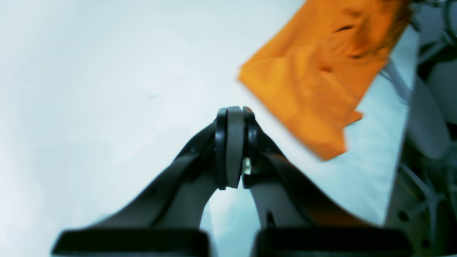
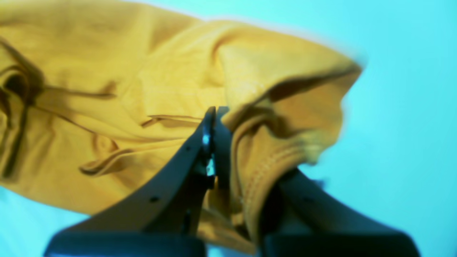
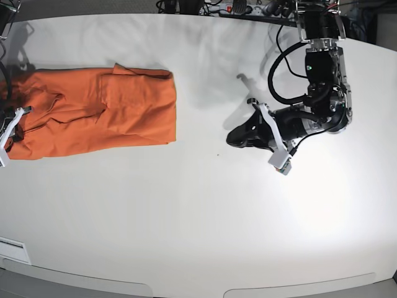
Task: Fold the T-shirt properly
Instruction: 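Lift the collar end with the right gripper and fold it over the stack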
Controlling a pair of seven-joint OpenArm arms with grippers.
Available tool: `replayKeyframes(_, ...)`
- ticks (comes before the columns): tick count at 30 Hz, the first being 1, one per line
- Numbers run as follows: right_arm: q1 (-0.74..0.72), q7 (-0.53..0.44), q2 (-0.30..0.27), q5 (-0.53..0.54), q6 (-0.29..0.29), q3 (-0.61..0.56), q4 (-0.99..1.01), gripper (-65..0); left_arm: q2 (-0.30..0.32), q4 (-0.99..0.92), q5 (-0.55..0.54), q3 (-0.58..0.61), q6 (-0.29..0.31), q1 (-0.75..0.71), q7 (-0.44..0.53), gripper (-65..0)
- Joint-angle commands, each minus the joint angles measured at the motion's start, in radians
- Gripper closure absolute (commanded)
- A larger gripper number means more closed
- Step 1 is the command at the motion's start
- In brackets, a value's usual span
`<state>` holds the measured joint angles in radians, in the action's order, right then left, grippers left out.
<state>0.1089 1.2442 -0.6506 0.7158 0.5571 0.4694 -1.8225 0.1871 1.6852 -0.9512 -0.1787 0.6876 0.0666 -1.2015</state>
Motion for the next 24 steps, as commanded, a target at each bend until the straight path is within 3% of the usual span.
replayKeyframes(1, 0.002, -0.015, -0.027, 0.008, 0.0, 0.01, -0.052, 0.0, 0.016, 0.018, -0.026, -0.019, 0.011, 0.015, 0.019, -0.1)
replayKeyframes(8, 0.13, -0.04, 0.027, 0.146, 0.005, 0.01, -0.271, 0.0, 0.098, 0.013, -0.026, -0.052, -0.014, -0.029, 0.027, -0.1)
replayKeyframes(16, 0.174, -0.07, 0.23, 0.389, 0.113, 0.009, -0.343, 0.0, 0.098, 0.013, -0.034, -0.052, -0.014, -0.095, 0.045, -0.1)
replayKeyframes(20, 0.174, -0.128, 0.325, 0.388, 0.116, 0.008, -0.343, 0.0, 0.098, 0.013, -0.034, -0.051, -0.014, -0.117, 0.045, -0.1)
replayKeyframes(24, 0.174, -0.134, 0.377, 0.389, 0.14, 0.008, -0.343, 0.0, 0.098, 0.013, -0.039, -0.052, -0.014, -0.119, 0.045, -0.1)
